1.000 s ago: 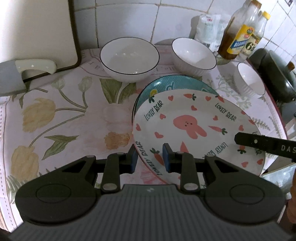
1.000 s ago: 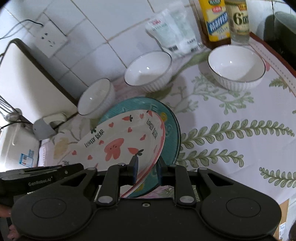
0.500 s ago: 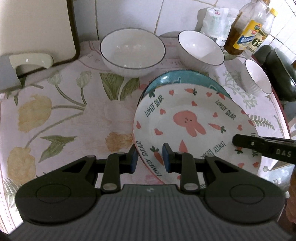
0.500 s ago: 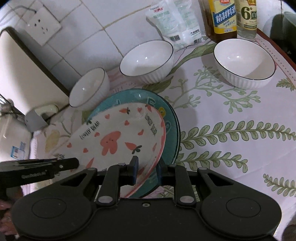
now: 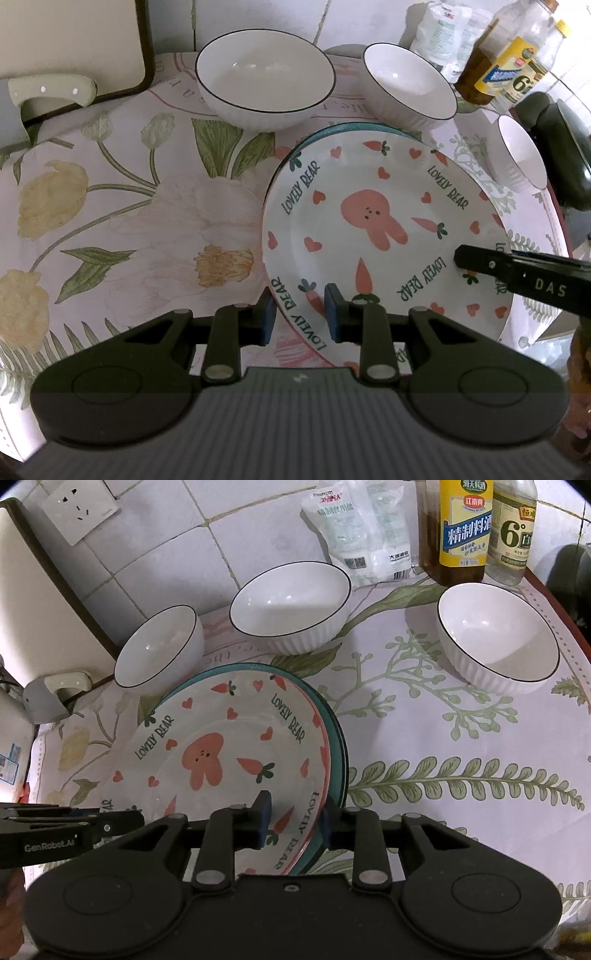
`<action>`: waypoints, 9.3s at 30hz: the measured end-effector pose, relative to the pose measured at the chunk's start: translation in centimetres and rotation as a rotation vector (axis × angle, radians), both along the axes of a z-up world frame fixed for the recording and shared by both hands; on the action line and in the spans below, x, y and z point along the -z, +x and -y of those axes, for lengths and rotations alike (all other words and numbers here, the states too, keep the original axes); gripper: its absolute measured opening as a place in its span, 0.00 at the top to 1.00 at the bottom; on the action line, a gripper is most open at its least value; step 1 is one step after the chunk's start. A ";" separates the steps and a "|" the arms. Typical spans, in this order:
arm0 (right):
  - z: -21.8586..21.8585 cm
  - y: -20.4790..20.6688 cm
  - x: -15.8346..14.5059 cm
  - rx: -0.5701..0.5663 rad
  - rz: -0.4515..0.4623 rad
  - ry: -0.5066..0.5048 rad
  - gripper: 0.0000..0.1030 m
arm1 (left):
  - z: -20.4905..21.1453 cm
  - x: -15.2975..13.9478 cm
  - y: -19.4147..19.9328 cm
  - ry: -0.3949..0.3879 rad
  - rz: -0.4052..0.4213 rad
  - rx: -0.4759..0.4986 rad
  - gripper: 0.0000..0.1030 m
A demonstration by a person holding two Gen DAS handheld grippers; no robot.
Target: Organize plates and bowls
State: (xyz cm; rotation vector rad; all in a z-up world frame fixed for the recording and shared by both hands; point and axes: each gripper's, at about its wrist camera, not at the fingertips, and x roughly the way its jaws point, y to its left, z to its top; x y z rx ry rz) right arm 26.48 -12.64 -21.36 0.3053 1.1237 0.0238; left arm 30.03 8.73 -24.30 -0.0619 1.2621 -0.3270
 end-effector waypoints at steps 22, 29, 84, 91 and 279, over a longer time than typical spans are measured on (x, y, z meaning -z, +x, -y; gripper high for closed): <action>1.0 -0.9 -1.5 0.047 -0.003 0.045 0.46 | -0.2 -1.1 -0.4 0.049 0.030 -0.035 0.73; 1.2 -2.0 -2.0 0.013 0.025 0.076 0.46 | 0.1 -2.7 -2.0 0.070 0.045 -0.021 0.72; 18.7 -12.9 -14.4 -0.347 0.483 -0.166 0.26 | 21.7 -15.1 -13.6 0.089 0.256 -0.178 0.17; 20.7 -9.3 -11.1 -0.248 0.488 -0.115 0.26 | 22.8 -12.9 -11.1 0.067 0.281 -0.217 0.17; 9.9 13.5 -0.8 0.078 0.127 0.142 0.60 | 12.7 -1.9 14.1 0.138 0.219 0.012 0.50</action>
